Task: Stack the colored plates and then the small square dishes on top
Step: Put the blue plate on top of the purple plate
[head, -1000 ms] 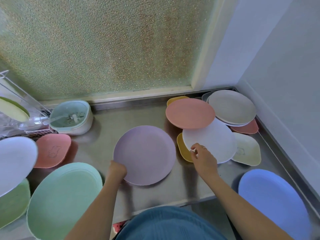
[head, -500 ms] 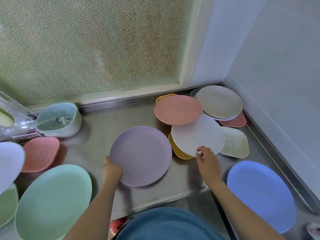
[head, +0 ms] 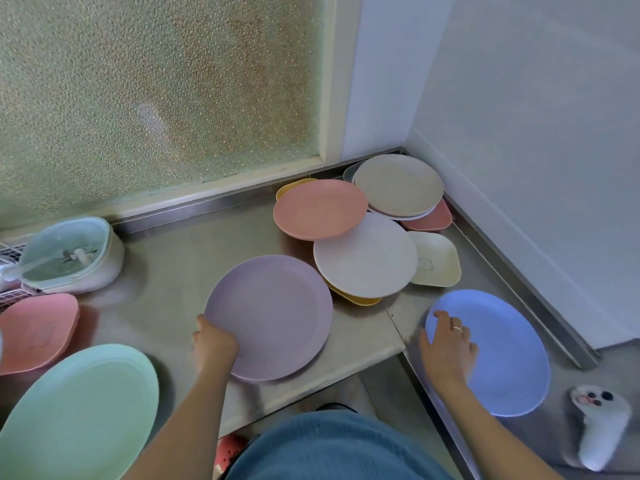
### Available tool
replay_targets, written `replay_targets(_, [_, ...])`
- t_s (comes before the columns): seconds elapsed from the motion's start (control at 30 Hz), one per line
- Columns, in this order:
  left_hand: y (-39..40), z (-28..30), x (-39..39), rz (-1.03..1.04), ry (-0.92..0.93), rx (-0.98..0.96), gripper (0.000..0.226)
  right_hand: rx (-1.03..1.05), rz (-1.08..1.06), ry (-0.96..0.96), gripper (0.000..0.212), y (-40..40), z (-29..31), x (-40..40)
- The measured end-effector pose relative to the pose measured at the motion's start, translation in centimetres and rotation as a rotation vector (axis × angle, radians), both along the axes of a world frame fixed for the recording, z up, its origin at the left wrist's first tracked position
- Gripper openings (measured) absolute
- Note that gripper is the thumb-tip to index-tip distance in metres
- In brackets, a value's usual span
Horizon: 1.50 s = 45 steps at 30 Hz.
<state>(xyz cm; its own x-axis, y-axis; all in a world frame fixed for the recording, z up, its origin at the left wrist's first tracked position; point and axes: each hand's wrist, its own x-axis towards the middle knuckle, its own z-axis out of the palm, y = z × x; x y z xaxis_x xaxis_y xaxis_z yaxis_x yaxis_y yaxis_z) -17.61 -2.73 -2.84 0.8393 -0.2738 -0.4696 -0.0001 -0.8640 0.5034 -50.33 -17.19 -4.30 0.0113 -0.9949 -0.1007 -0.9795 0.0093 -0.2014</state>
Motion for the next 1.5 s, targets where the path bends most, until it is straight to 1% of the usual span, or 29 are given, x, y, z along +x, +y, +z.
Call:
replay_targets(0.07, [0.0, 0.1, -0.1, 0.006, -0.002, -0.001, 0.05, 0.054, 0.017, 0.048, 0.041, 0.4, -0.3, -0.5])
replay_targets(0.23, [0.2, 0.0, 0.0, -0.008, 0.002, 0.008, 0.052, 0.04, 0.076, 0.119, 0.031, 1.6, -1.0, -0.7])
replay_targets(0.33, [0.4, -0.1, 0.1, -0.026, 0.0, 0.025, 0.051, 0.004, 0.015, 0.084, 0.025, 2.2, -1.0, -0.3])
replay_targets(0.4, [0.5, -0.1, 0.2, -0.056, -0.011, 0.045, 0.05, -0.009, -0.04, 0.095, 0.028, 2.3, -0.8, -0.1])
replay_targets(0.43, [0.5, -0.1, 0.2, -0.077, -0.021, 0.058, 0.049, -0.025, -0.066, 0.075, 0.029, 2.3, -0.6, 0.1])
replay_targets(0.5, [0.4, -0.1, -0.1, -0.124, -0.066, 0.092, 0.051, -0.094, -0.103, -0.029, 0.026, 2.3, -0.1, 0.5])
replay_targets(0.6, [0.3, -0.1, -0.4, -0.238, -0.168, 0.142, 0.063, -0.253, -0.095, -0.19, 0.023, 2.5, 1.0, 1.9])
replay_targets(0.7, [0.0, 0.1, -0.5, -0.33, -0.21, 0.139, 0.07, -0.42, 0.096, -0.27, 0.021, 3.3, 2.2, 4.3])
replay_targets(0.77, [-0.1, 0.2, -0.3, -0.364, -0.221, 0.121, 0.069, -0.546, 0.281, -0.291, 0.027, 4.1, 2.9, 6.5])
replay_targets(0.83, [0.0, 0.4, 0.2, -0.389, -0.233, 0.107, 0.062, -0.628, 0.458, -0.311, 0.031, 5.0, 3.4, 9.0])
replay_targets(0.93, [0.5, 0.3, 1.3, -0.38, -0.222, 0.025, 0.05, -0.659, 0.717, -0.326, 0.034, 6.9, 3.5, 13.0])
replay_targets(1.0, [1.1, 0.1, 2.2, -0.35, -0.227, -0.082, 0.043, -0.638, 0.904, -0.334, 0.038, 8.4, 3.1, 15.2])
replay_targets(1.1, [1.8, 0.6, 3.2, -0.223, -0.201, -0.258, 0.023, -0.547, 1.164, -0.284, 0.04, 10.3, 2.2, 17.4])
replay_targets(1.17, [2.2, 1.1, 3.7, -0.17, -0.148, -0.314, 0.018, -0.47, 1.251, -0.235, 0.04, 11.1, 1.5, 18.1])
replay_targets(1.27, [2.9, 1.4, 4.1, -0.183, -0.119, -0.318, 0.022, -0.328, 1.243, -0.172, 0.049, 11.5, 0.8, 18.5])
replay_targets(1.4, [3.1, 0.7, 4.0, -0.233, -0.13, -0.312, 0.025, -0.126, 1.266, -0.092, 0.04, 11.4, -0.2, 17.5])
replay_targets(1.47, [3.1, -0.1, 4.3, -0.35, -0.118, -0.269, 0.03, 0.037, 1.239, -0.035, 0.04, 11.4, 0.0, 17.4])
replay_targets(1.5, [3.1, -0.5, 4.4, -0.421, -0.107, -0.238, 0.037, 0.118, 1.211, -0.019, 0.04, 11.4, 0.2, 17.6])
